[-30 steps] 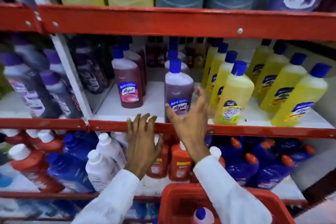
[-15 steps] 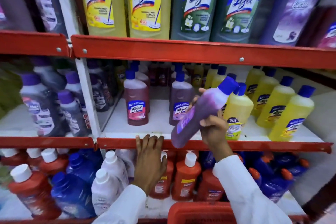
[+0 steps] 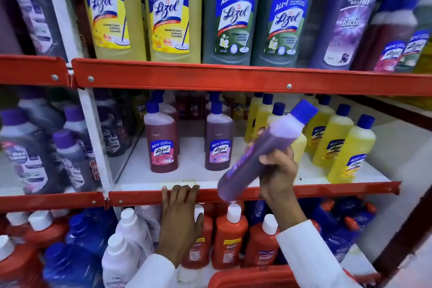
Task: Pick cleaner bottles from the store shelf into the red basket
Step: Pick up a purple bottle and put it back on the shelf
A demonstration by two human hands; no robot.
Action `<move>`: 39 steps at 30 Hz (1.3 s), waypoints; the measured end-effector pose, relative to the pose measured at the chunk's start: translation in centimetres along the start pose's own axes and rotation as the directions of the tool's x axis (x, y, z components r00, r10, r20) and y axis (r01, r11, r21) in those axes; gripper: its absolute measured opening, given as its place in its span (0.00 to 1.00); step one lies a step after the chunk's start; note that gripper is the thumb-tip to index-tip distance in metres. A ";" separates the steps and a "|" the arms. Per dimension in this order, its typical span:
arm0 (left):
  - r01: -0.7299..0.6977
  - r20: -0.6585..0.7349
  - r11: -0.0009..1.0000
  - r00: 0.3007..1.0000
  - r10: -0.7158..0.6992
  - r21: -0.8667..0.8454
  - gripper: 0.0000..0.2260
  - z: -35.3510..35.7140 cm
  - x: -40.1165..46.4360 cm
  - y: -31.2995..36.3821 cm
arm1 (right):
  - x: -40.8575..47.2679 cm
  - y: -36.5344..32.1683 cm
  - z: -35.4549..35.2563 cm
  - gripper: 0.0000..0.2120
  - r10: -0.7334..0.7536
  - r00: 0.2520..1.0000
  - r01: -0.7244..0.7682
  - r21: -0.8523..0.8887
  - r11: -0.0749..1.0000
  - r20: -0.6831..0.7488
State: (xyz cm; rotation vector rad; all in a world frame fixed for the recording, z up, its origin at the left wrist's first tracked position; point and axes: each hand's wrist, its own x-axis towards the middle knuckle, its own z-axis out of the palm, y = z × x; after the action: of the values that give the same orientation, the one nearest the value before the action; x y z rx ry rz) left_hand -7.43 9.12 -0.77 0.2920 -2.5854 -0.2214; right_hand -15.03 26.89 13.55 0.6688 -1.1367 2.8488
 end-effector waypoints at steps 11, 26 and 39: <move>0.009 0.017 1.000 1.000 -0.008 -0.027 0.29 -0.3 -0.1 0.1 | 2.2 4.9 0.9 0.43 -0.197 0.977 0.070 -0.736 0.674 -0.087; 0.042 0.024 0.999 0.999 -0.041 -0.014 0.28 -0.2 0.2 0.4 | 3.0 9.6 0.0 0.43 -0.090 0.996 0.039 -0.835 0.549 -0.013; 0.086 -0.016 0.996 0.996 -0.086 -0.005 0.30 -0.5 -0.6 2.5 | 0.7 6.0 -4.6 0.37 -0.153 0.984 0.154 -0.852 0.500 0.089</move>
State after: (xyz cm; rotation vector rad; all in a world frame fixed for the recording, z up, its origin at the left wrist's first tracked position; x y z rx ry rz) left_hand -7.10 11.63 -0.08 0.4022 -2.5590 -0.2545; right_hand -18.36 25.37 6.90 0.6104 -2.0879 1.7104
